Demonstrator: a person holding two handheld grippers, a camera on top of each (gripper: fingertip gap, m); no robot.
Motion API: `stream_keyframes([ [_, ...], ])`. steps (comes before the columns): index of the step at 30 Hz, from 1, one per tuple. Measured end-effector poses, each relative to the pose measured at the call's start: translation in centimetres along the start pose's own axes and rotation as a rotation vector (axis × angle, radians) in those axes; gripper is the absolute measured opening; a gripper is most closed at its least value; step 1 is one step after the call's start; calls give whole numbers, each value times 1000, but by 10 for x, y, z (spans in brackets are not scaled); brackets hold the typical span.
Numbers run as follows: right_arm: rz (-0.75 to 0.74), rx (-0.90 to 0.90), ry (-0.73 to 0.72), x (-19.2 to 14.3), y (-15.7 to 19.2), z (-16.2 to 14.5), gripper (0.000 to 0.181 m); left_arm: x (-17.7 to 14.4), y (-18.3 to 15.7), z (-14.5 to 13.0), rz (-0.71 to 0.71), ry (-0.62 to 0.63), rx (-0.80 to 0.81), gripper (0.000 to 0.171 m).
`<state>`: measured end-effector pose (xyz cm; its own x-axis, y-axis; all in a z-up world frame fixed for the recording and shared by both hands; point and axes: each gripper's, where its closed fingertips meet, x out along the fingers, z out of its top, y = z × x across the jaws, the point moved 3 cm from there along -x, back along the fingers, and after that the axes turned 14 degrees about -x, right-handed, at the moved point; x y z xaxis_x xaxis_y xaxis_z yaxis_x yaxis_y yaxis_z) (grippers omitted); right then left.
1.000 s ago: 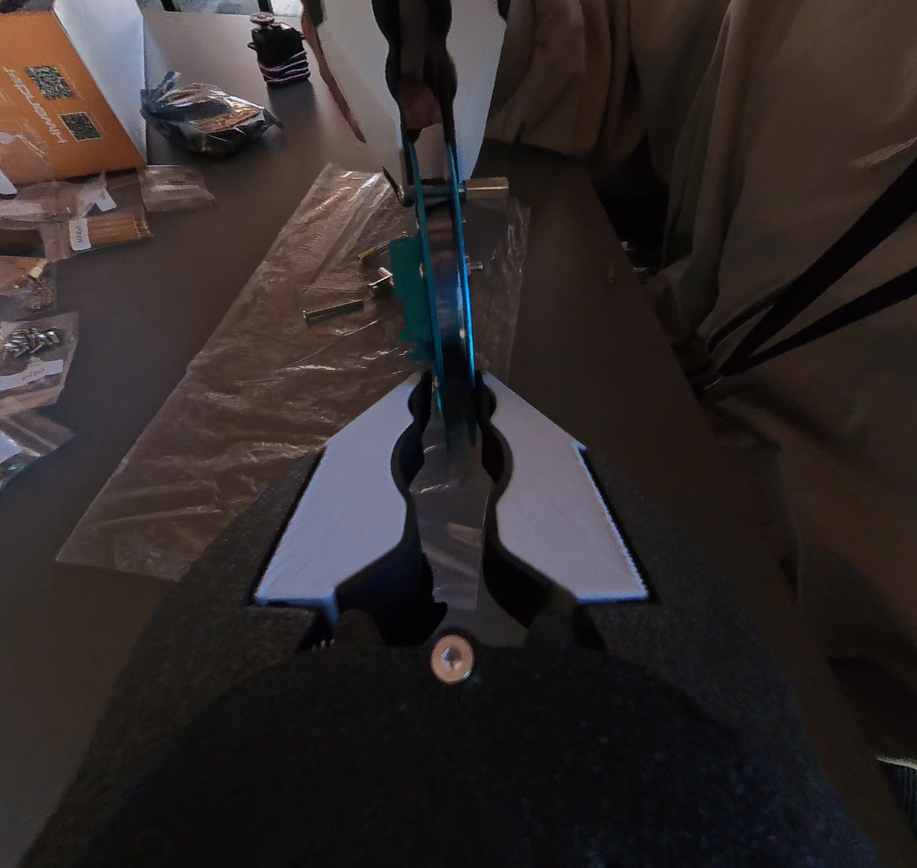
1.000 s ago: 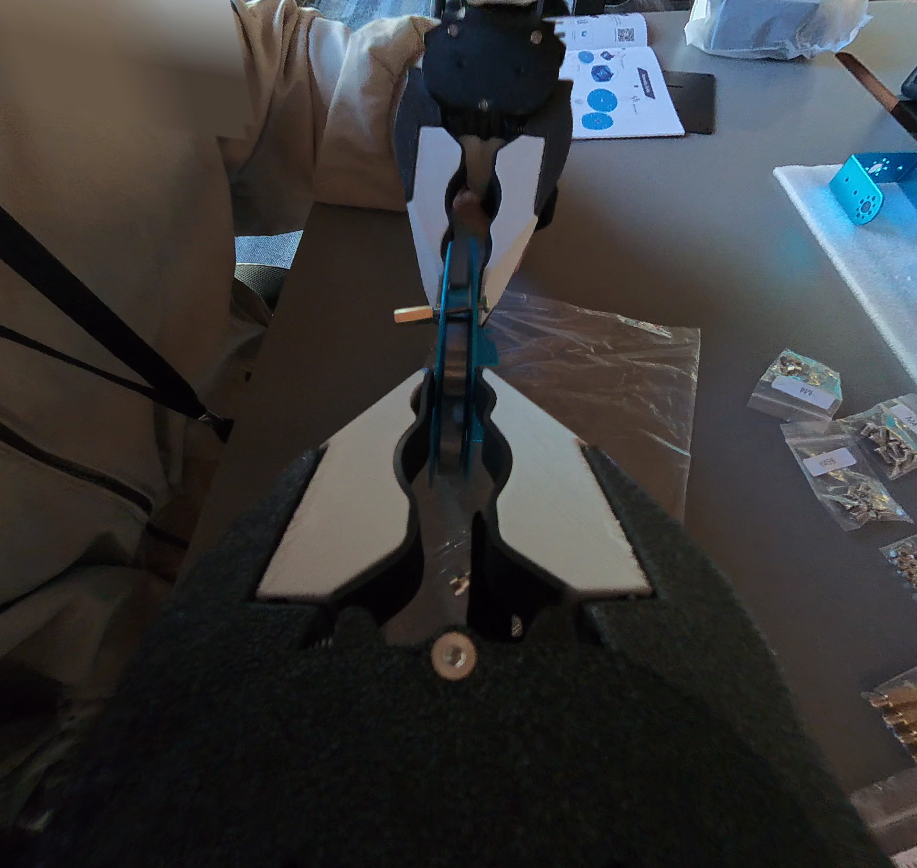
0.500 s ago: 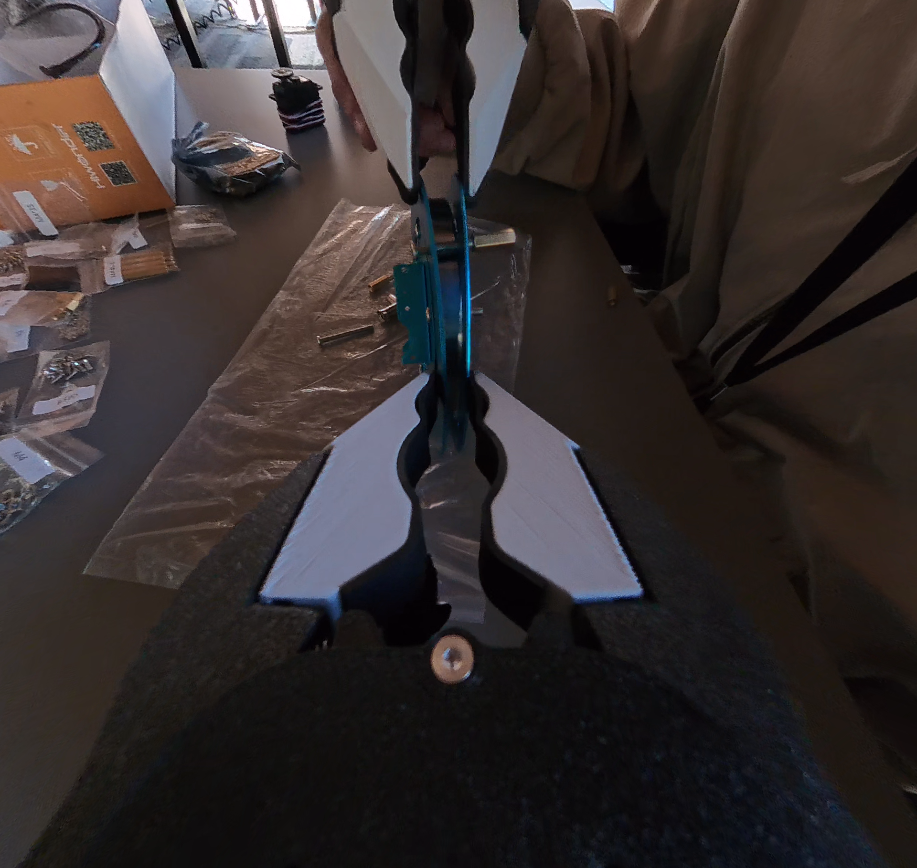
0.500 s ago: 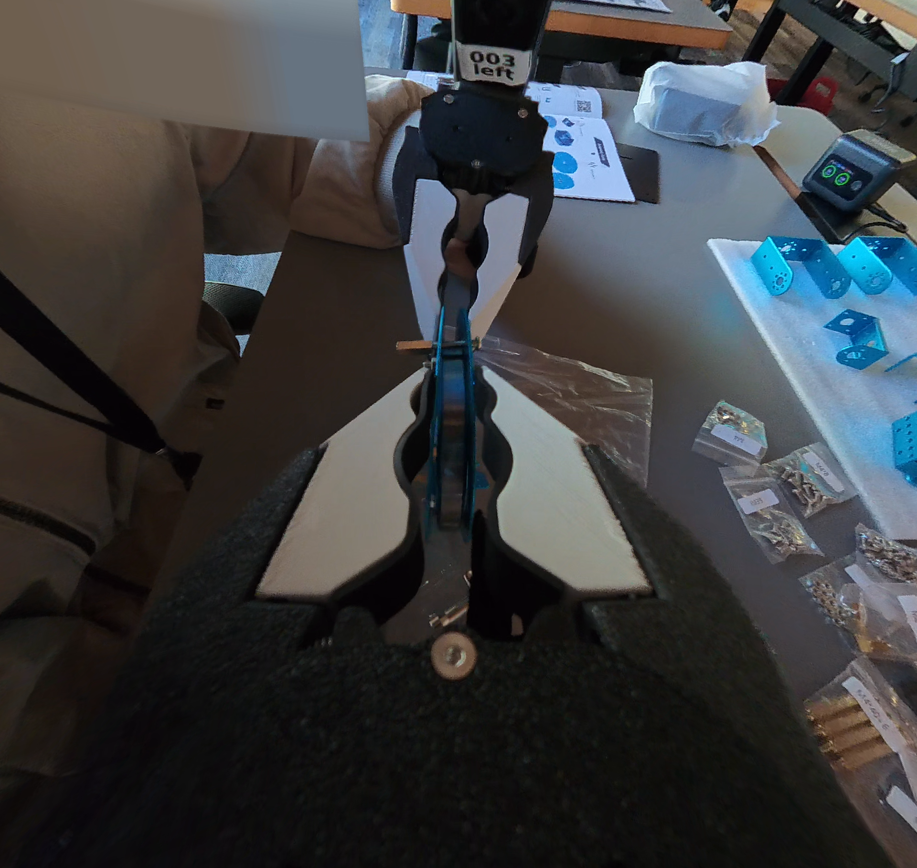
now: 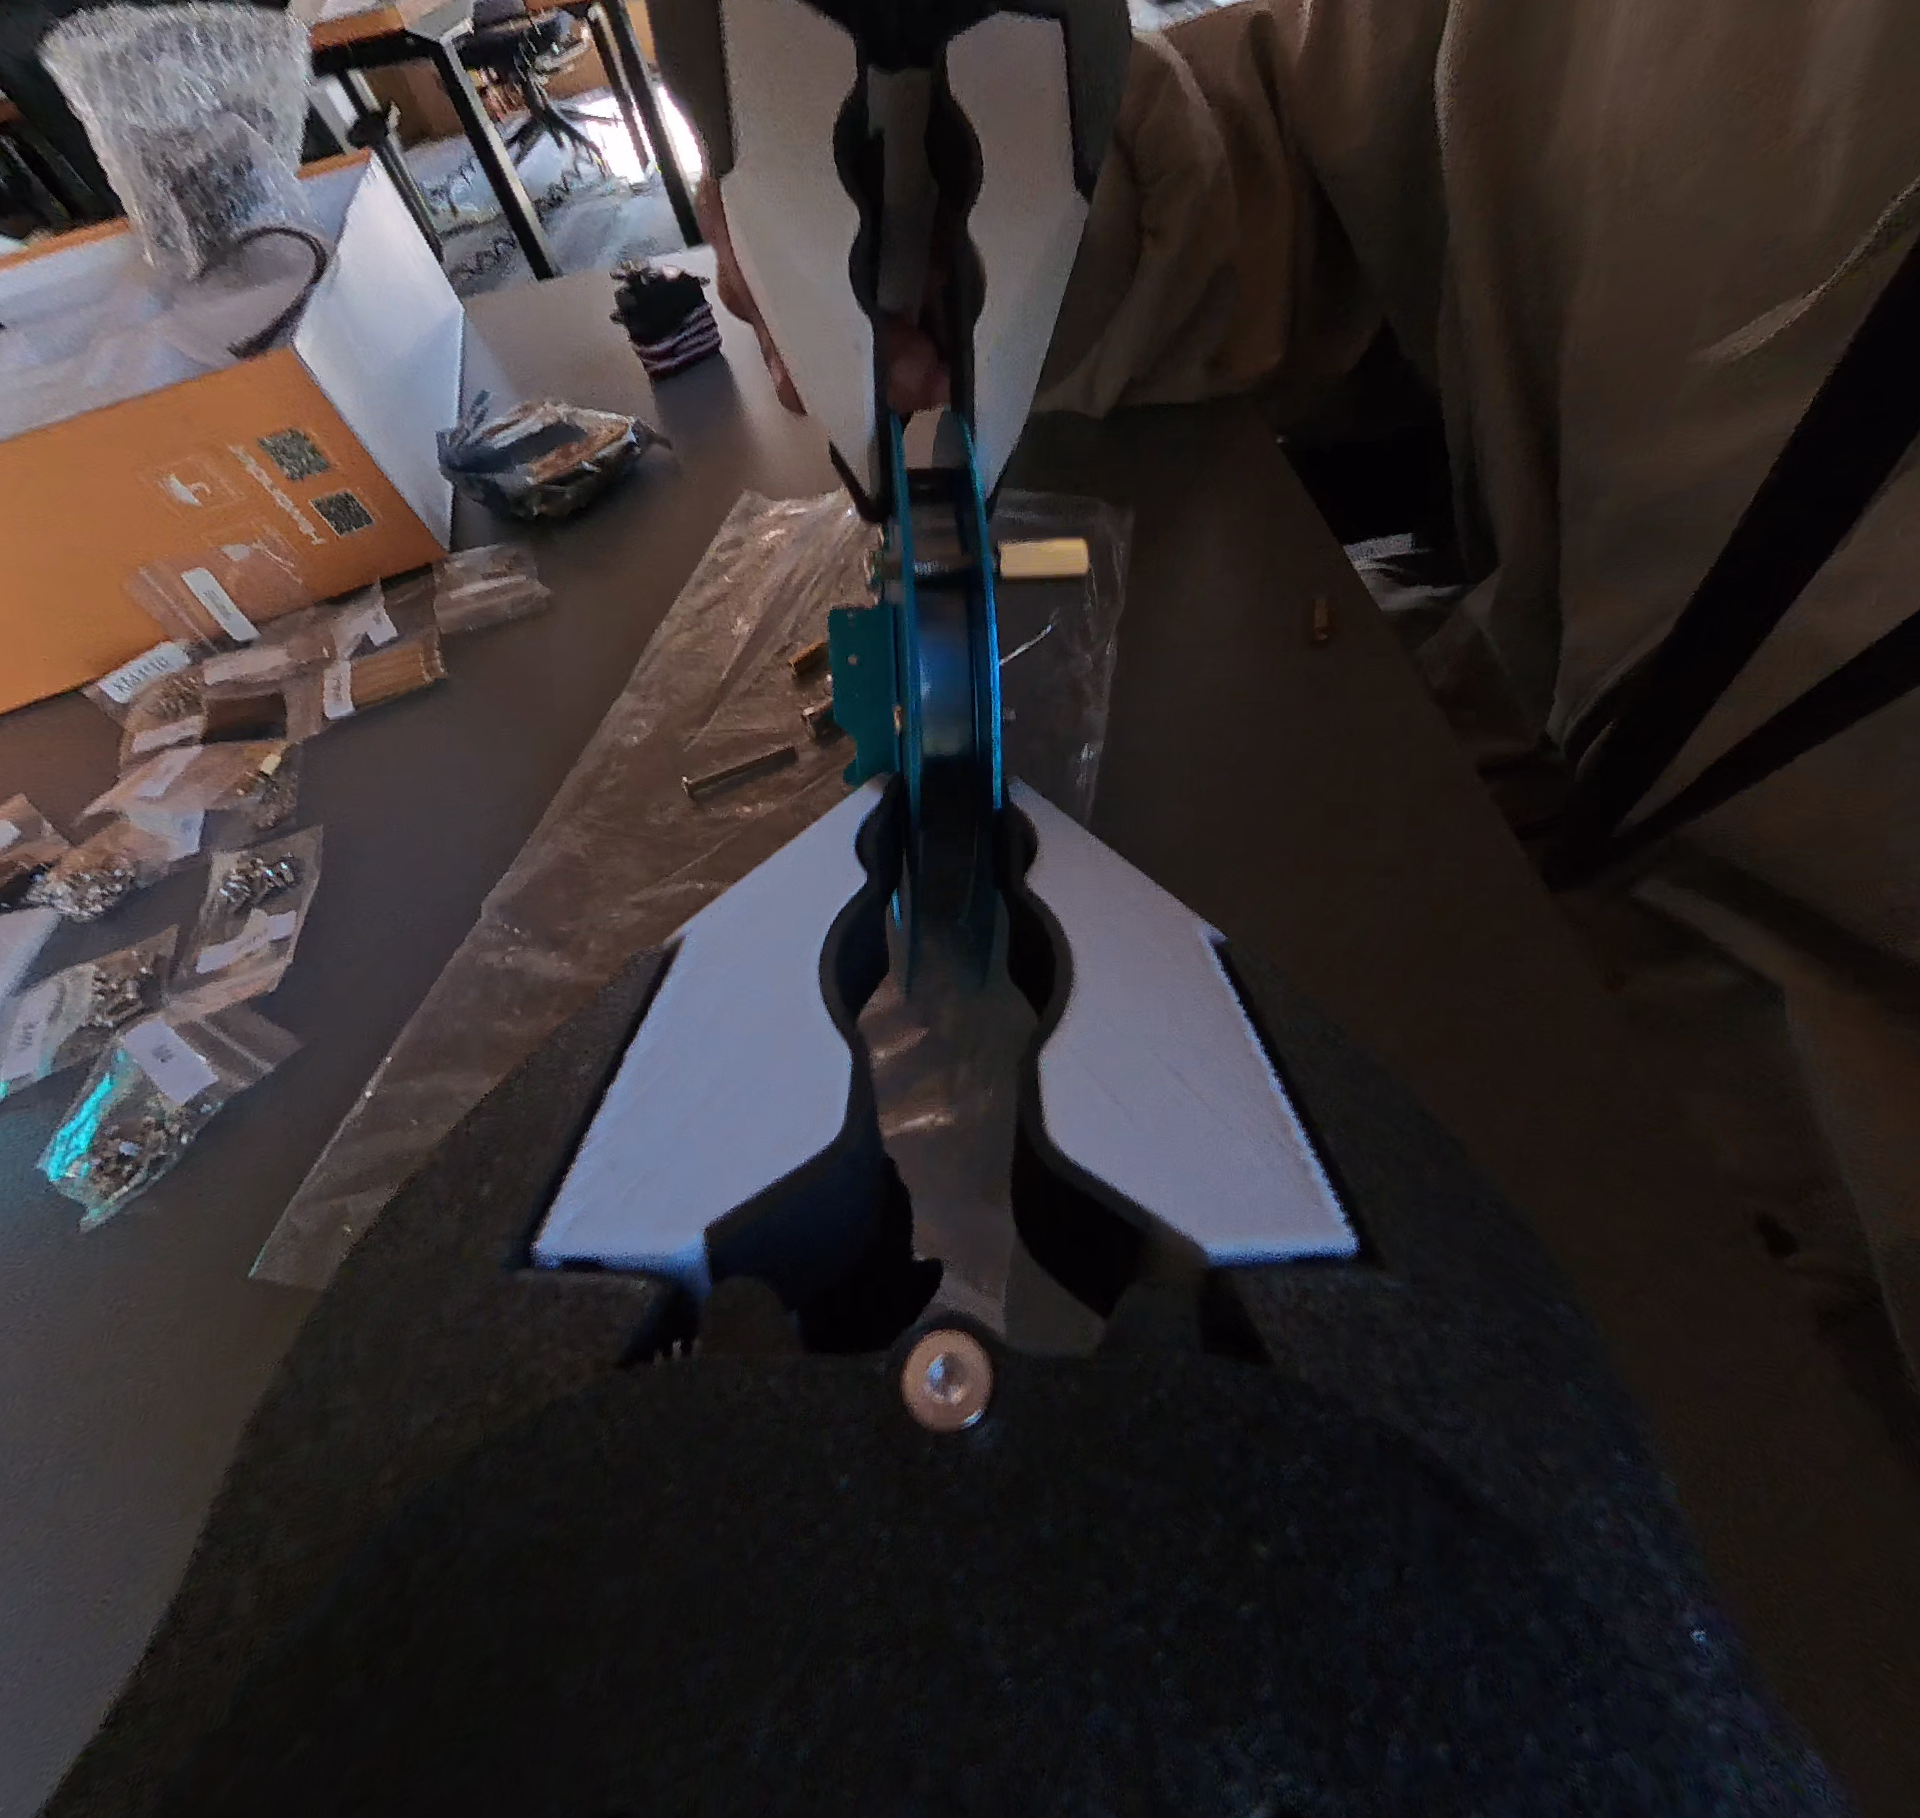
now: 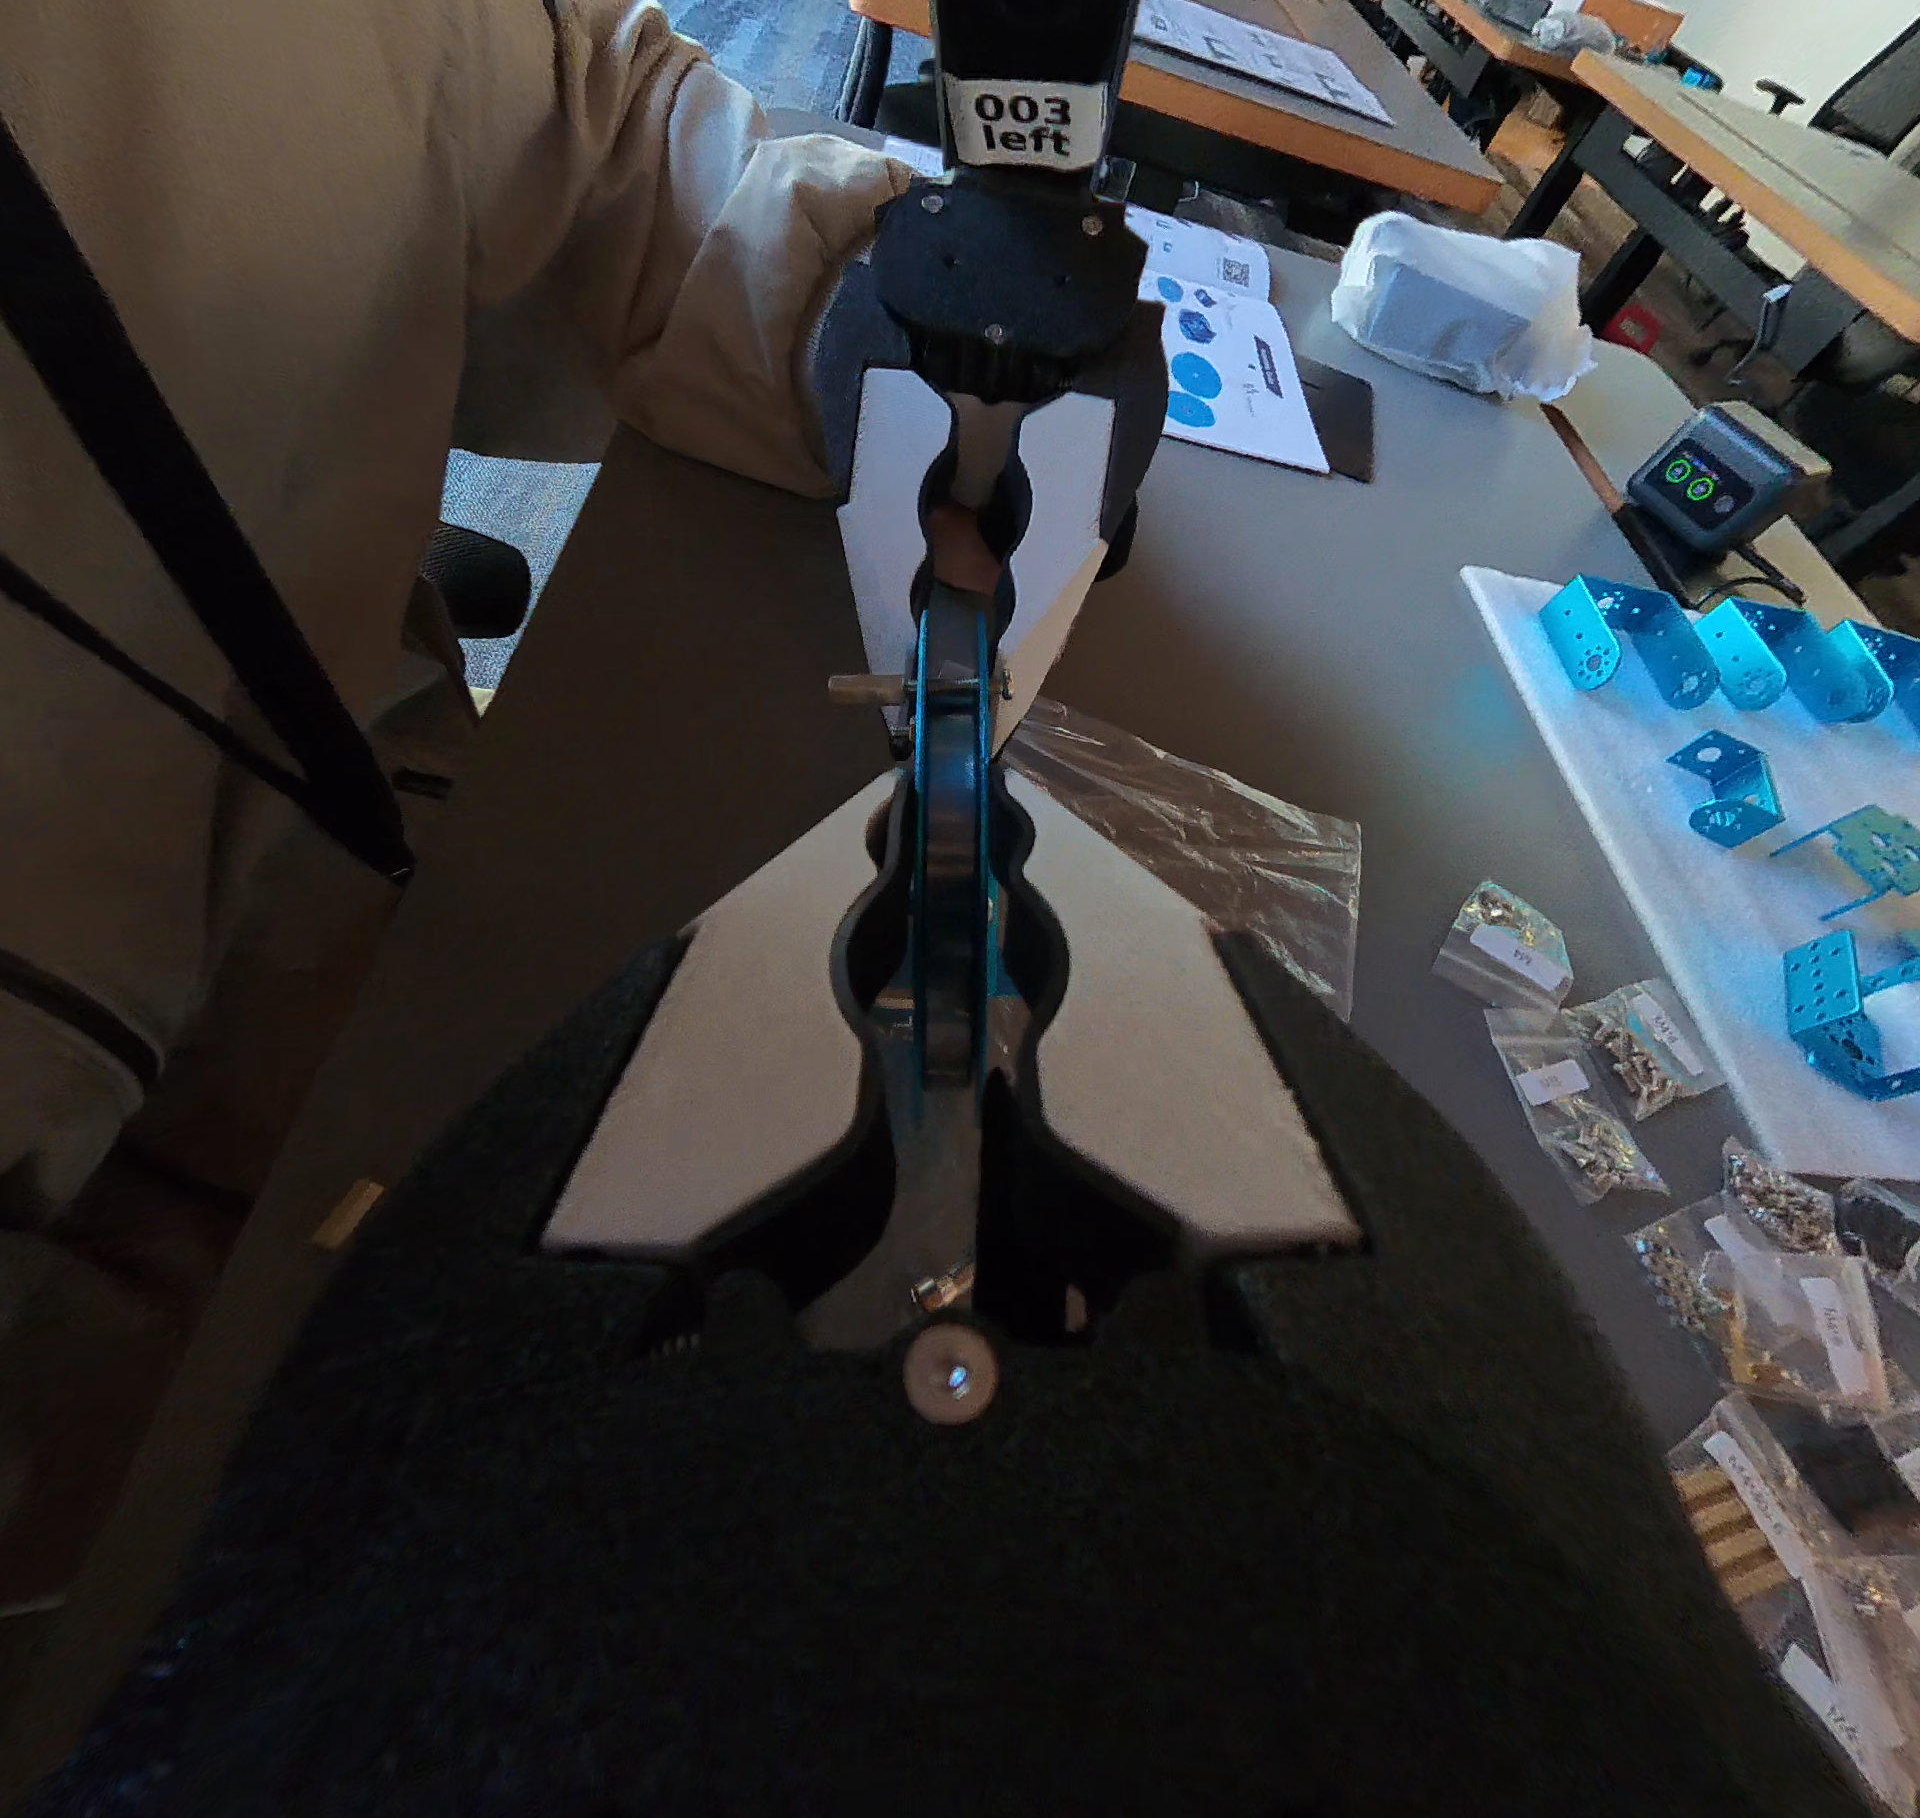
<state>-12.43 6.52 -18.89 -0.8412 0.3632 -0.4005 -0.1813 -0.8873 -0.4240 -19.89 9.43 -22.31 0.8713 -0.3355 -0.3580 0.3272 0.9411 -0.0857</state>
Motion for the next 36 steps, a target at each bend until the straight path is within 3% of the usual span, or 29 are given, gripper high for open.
stream_keyframes([
  [9, -5, 48, -21, 0, -4, -2, 12, -2, 10, 13, 95, -76, -32, 38],
  [15, 12, 42, -25, 0, -2, -1, 12, -7, 5, 14, 73, -85, 32, 37],
  [19, 20, 48, -28, 0, -2, -1, 12, -22, 1, 33, -9, -171, -65, 39],
  [27, 39, 13, -32, 6, 5, 4, 12, 3, -15, 25, -41, -135, -54, 32],
  [36, 78, 96, -65, 6, 2, 2, 14, 7, -11, 28, 54, -143, 11, 17],
])
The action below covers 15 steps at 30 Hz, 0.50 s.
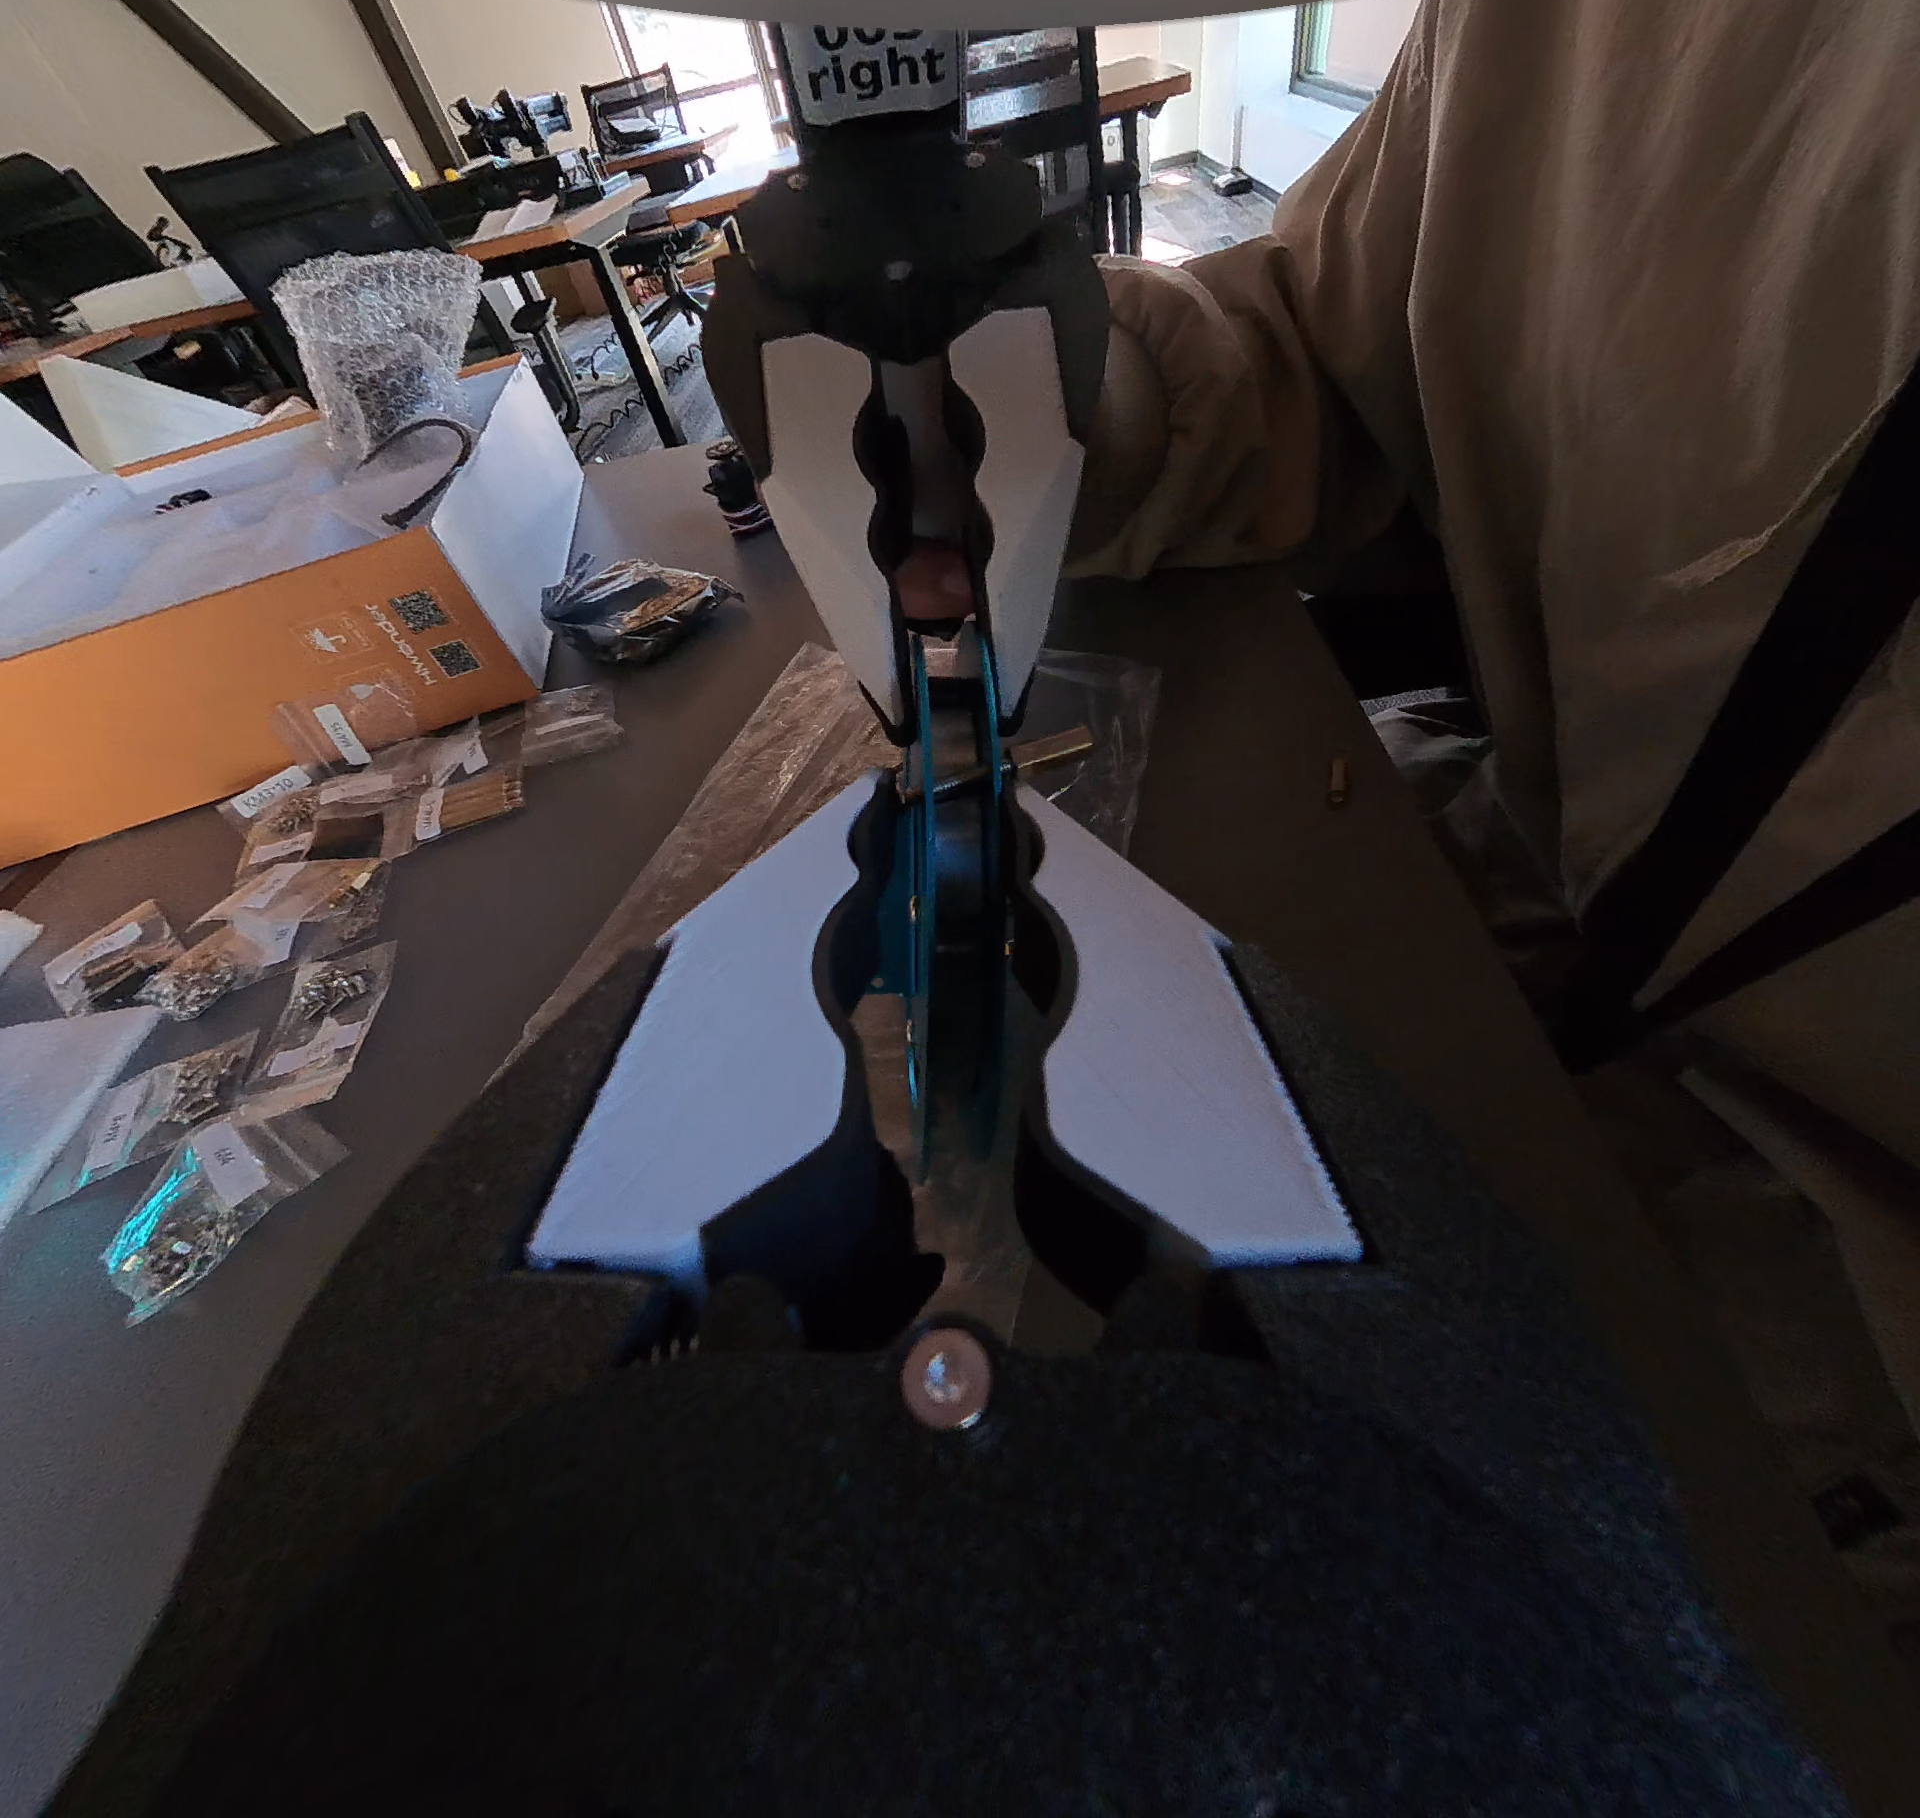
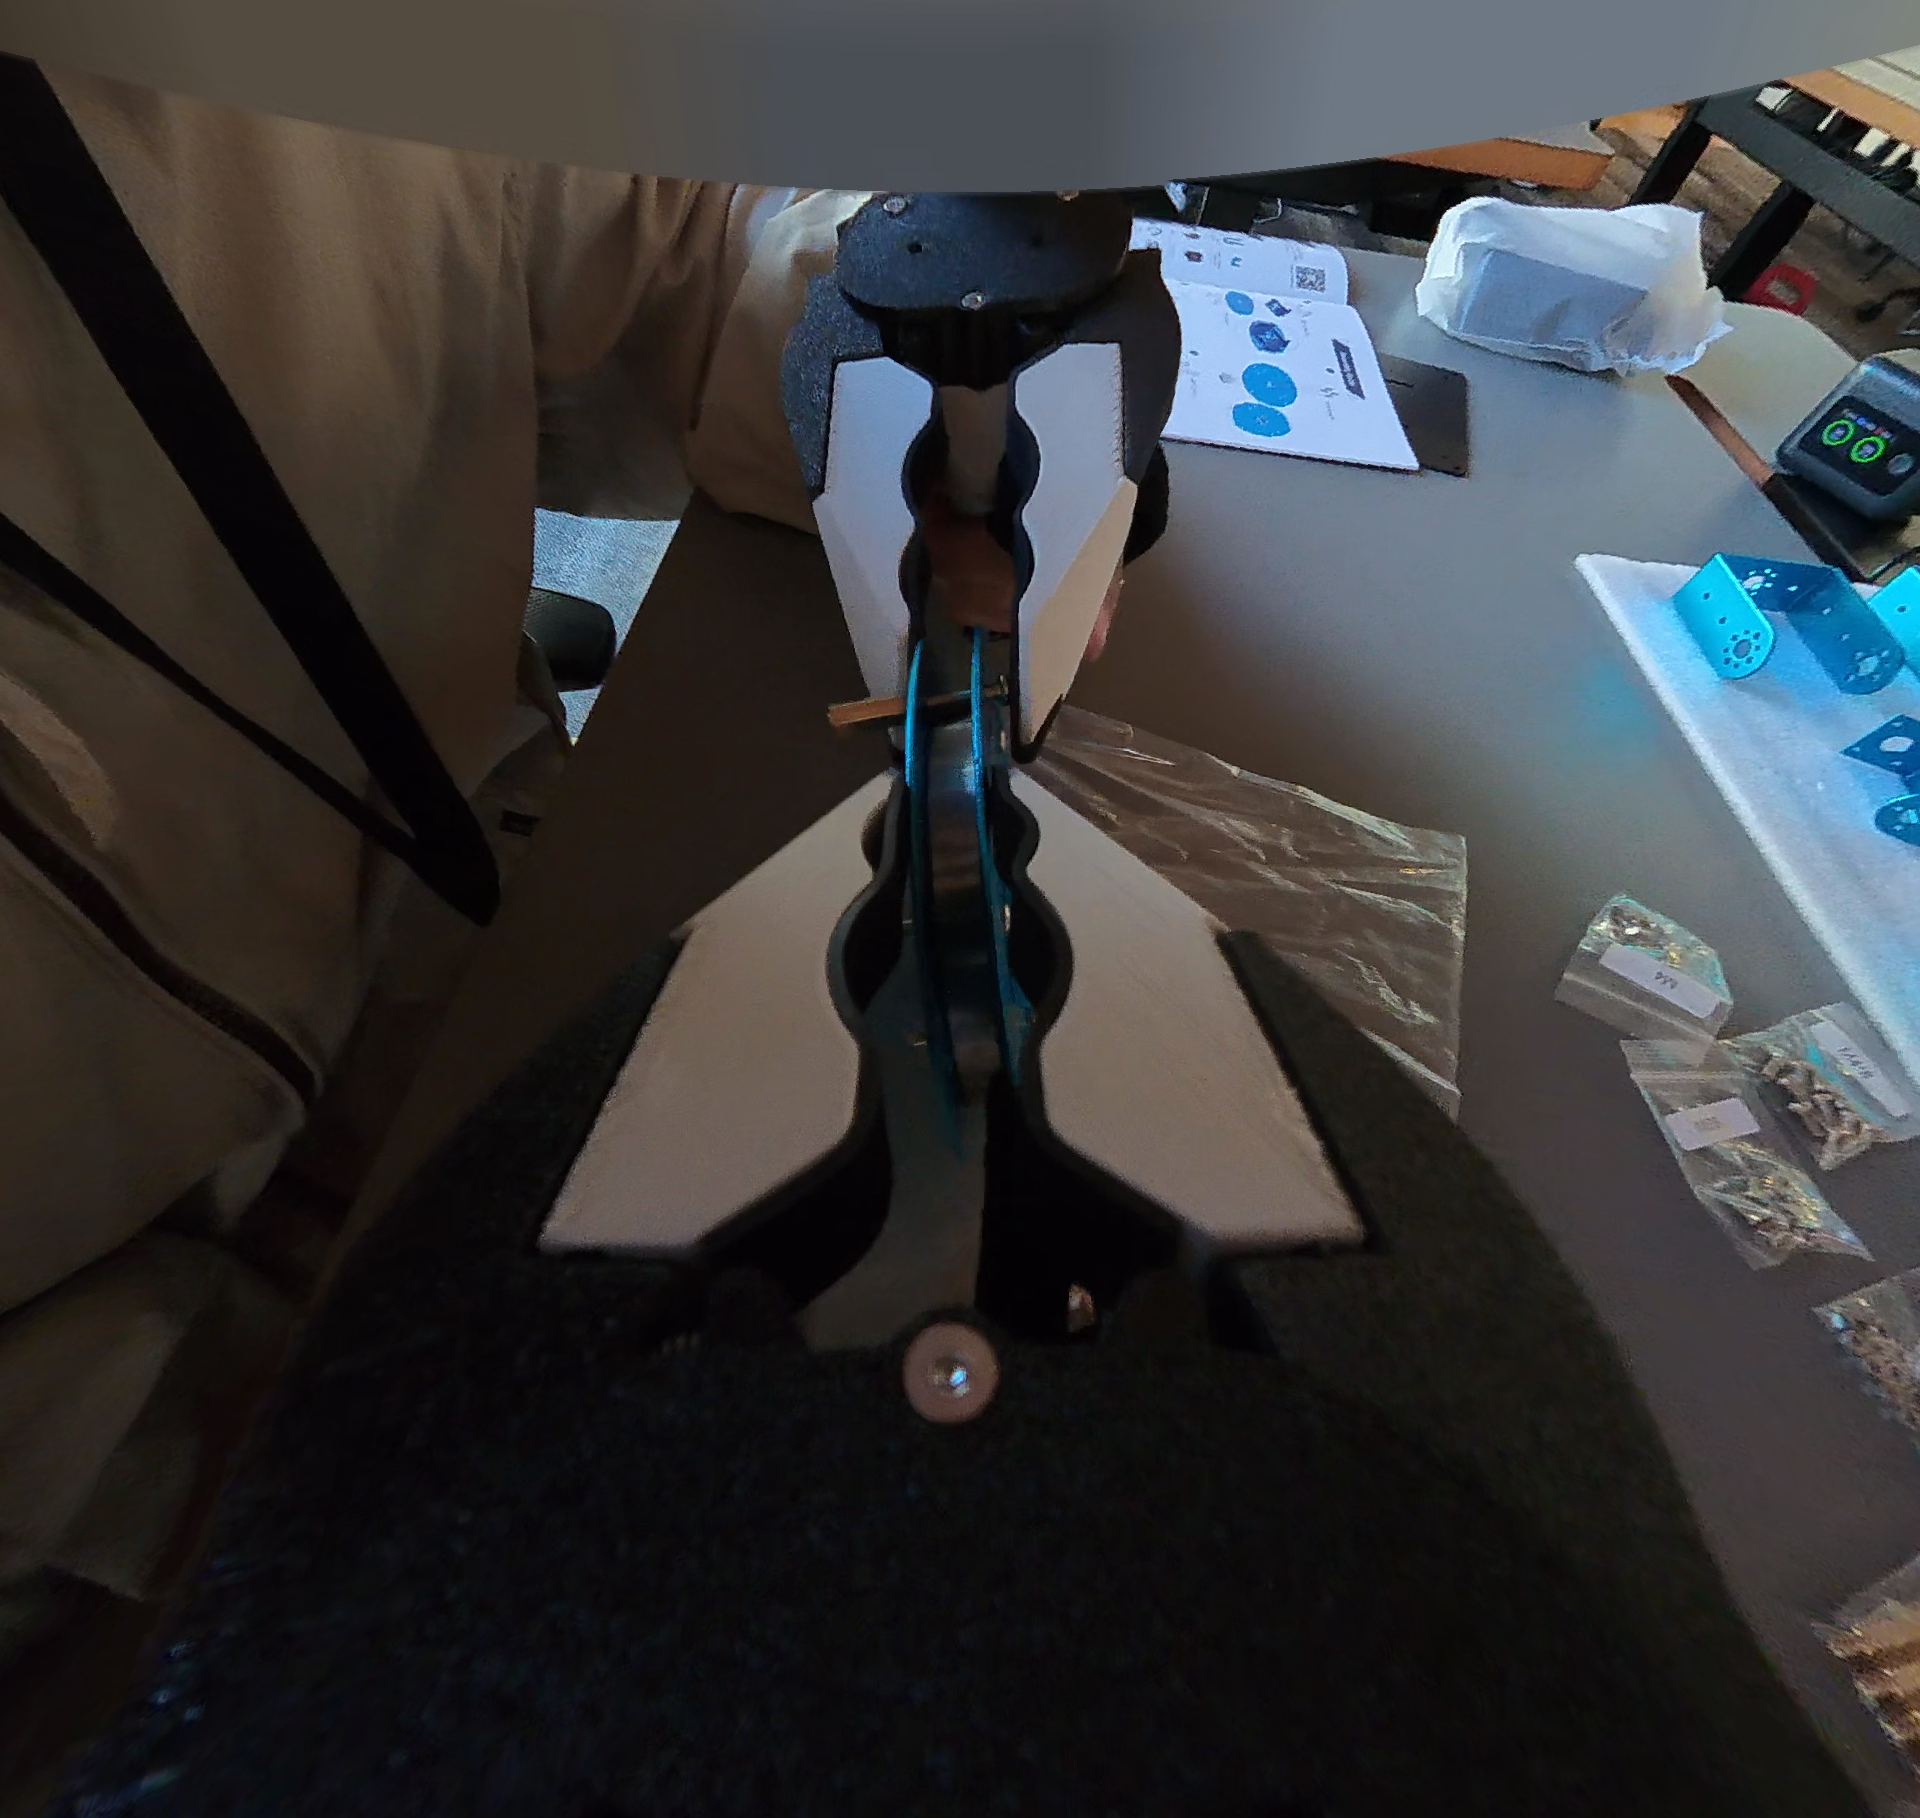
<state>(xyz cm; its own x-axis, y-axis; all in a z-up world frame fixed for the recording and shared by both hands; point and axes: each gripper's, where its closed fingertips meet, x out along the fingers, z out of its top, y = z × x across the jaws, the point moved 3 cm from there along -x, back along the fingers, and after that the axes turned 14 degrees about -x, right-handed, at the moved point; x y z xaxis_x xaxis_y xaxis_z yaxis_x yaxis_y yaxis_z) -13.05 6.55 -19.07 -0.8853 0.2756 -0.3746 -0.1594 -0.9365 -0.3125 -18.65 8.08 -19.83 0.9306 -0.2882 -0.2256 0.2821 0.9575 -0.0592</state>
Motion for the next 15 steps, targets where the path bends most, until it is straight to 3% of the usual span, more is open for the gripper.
stream_keyframes([
  [5, -30, -1, 5, -1, -7, -4, 12, 0, 8, 1, 36, -16, -30, 17],
  [10, -77, 18, 52, -5, -22, -17, 15, 3, 24, 5, 83, -17, -159, 17],
  [13, -97, 63, 27, -22, -34, -7, 24, 12, 33, 10, 125, -8, -249, 17],
  [15, -190, 67, 55, -46, -44, 4, 31, 18, 41, 12, 170, 7, -319, 17],
])
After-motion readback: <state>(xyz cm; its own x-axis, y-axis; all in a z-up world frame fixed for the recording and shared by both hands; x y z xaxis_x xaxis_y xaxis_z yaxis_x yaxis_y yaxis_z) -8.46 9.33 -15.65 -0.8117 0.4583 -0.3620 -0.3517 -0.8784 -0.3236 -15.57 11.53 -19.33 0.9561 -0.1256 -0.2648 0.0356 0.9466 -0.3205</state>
